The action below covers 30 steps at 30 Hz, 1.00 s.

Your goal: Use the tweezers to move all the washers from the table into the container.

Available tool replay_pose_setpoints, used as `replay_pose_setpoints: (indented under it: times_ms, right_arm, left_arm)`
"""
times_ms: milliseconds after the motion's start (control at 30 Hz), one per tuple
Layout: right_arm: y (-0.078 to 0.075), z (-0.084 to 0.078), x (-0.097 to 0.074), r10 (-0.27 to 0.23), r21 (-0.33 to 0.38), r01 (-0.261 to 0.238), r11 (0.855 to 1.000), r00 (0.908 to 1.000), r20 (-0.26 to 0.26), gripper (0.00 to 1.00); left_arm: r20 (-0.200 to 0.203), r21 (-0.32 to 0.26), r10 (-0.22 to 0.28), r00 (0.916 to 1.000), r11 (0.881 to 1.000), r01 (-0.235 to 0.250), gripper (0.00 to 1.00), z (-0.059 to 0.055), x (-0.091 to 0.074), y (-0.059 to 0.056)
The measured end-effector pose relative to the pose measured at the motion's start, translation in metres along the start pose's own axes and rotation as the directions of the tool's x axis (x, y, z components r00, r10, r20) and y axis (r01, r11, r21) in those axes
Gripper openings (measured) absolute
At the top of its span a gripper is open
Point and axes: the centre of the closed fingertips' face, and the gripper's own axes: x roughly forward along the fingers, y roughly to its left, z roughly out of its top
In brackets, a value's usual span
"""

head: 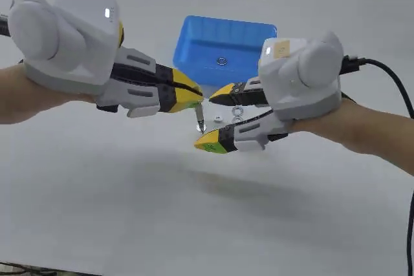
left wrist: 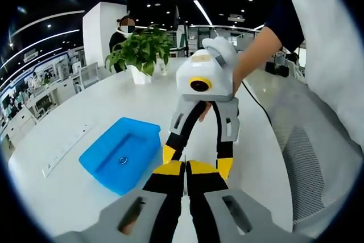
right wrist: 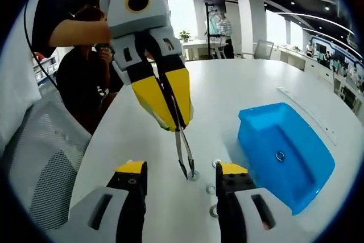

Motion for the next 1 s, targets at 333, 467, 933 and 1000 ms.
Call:
replay_pose_setpoints:
  times_ms: [333, 467, 933, 1000]
  right_arm:
    - [0.0031, 0.0003, 0.0087, 0.054, -0.054, -0.055, 0.997, 0.9983, -0.024, 0.27]
    - [0.002, 0.0029, 0.0093, 0.057, -0.071, -0.059, 0.996, 0.9981, -0.024, 0.22]
    - [0.0012, 0.0018, 0.0109, 0.057, -0.143, -0.063, 0.988, 0.9971, -0.051, 0.12]
    - [0.0018, 0.0015, 0.0109, 0.052, -0.164, -0.06, 0.985, 0.9971, -0.056, 0.11]
  left_arm:
    - [-0.022, 0.025, -0.037, 0.9991, 0.999, 0.037, 0.05, -0.0029, -0.0026, -0.0036]
    - [-0.025, 0.026, -0.048, 0.9985, 0.998, 0.049, 0.05, -0.0021, -0.001, -0.0057]
    - [-0.035, 0.03, -0.06, 0.9976, 0.998, 0.061, 0.05, -0.0039, -0.0002, -0.0056]
    - [-0.037, 0.032, -0.062, 0.9974, 0.998, 0.063, 0.05, -0.0038, 0.0001, -0.0059]
